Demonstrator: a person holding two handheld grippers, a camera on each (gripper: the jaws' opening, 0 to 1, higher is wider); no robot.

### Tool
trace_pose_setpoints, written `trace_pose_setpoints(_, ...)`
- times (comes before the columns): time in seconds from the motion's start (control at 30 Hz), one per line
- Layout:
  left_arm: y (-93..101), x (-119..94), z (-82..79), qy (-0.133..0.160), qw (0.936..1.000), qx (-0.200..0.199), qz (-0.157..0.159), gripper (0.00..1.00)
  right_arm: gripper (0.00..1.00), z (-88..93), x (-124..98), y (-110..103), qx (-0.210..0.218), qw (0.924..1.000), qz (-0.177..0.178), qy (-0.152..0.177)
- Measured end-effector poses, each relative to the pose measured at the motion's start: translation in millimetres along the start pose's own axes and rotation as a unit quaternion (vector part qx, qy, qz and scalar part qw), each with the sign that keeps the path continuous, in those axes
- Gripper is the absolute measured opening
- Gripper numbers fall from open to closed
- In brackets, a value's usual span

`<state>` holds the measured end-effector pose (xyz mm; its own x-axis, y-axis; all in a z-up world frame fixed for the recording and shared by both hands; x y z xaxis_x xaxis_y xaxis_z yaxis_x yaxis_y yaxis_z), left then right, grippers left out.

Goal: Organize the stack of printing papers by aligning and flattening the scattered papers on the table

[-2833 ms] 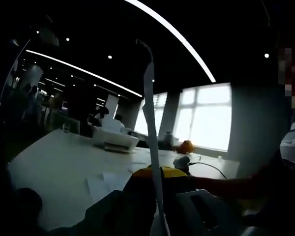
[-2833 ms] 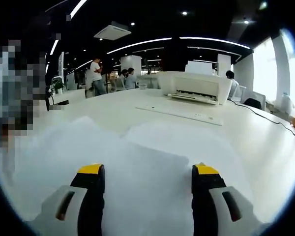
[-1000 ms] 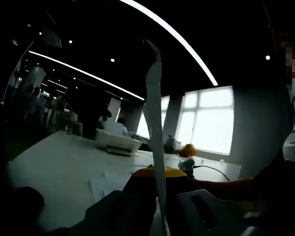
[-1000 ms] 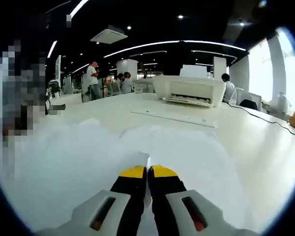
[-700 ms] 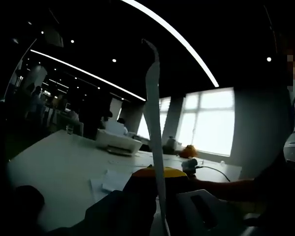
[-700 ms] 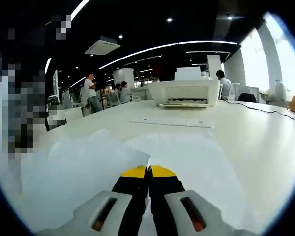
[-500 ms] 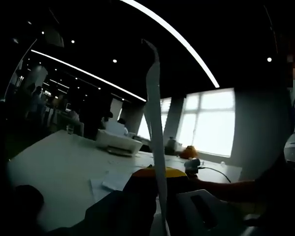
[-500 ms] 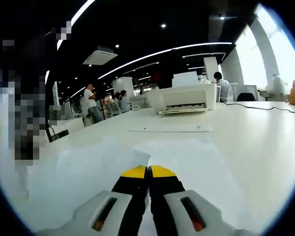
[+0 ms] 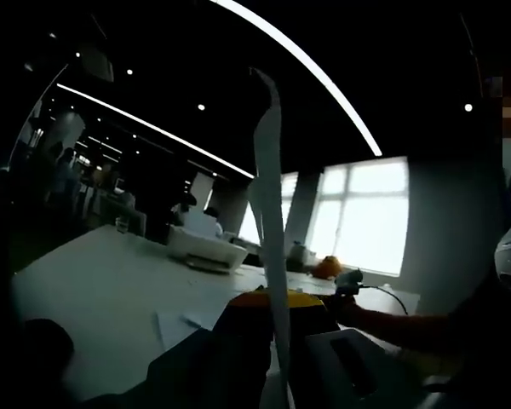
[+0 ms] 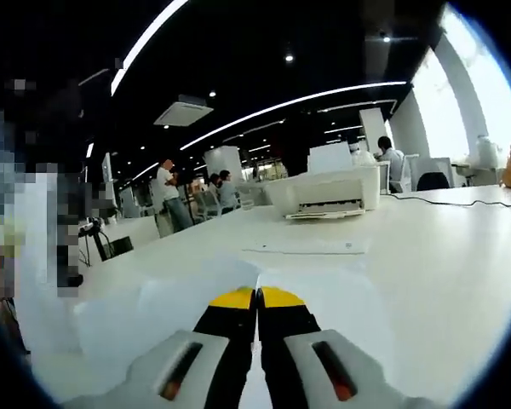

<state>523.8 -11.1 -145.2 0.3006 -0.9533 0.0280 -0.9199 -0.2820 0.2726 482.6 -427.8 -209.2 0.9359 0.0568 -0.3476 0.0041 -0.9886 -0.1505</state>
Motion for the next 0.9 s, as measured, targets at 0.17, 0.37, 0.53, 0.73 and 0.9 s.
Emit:
trace_pose_setpoints(0.17, -6.6, -2.6, -1.9, 0.010, 0.9999, -0.010, -0.006, 0.06, 0.00, -19.6, -15.6, -20.9, -0.020, 0.9996, -0.015, 0.017)
trace_pose_setpoints(0.37, -11.1, -3.4, 1.1, 0.017, 0.9996, -0.019, -0.013, 0.06, 0.00, -39.1, -23.9, -33.0, -0.034, 0.9983, -0.033, 0.034)
trace_pose_setpoints(0.53, -11.5, -3.1, 3.1, 0.018, 0.9994, -0.026, -0.014, 0.06, 0.00, -60.4, -30.5, -33.4, -0.027, 0.9962, -0.048, 0.067)
trace_pose_setpoints(0.73, -11.2, -2.4, 3.0, 0.021, 0.9993, -0.030, -0.013, 0.06, 0.00, -87.0, -41.8, -39.4, -0.016, 0.9906, -0.072, 0.115)
trace_pose_setpoints(0.9, -12.8, -1.7, 4.6, 0.024, 0.9990, -0.035, -0.015, 0.06, 0.00, -99.2, -50.1, -43.2, -0.023, 0.9872, -0.078, 0.137)
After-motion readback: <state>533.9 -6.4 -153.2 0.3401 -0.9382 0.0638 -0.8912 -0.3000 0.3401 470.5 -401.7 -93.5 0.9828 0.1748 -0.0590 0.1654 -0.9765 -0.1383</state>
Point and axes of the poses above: the point that each gripper's makers call its tool centre point, and the gripper's own axes: x roughly forward along the fingers, y roughly to its right, z roughly out of its underside, the point moved 6 cm from there along -x, roughly backward along the fingers, and after that the axes turned 12 degrees about -y, right-handed, at the moved point
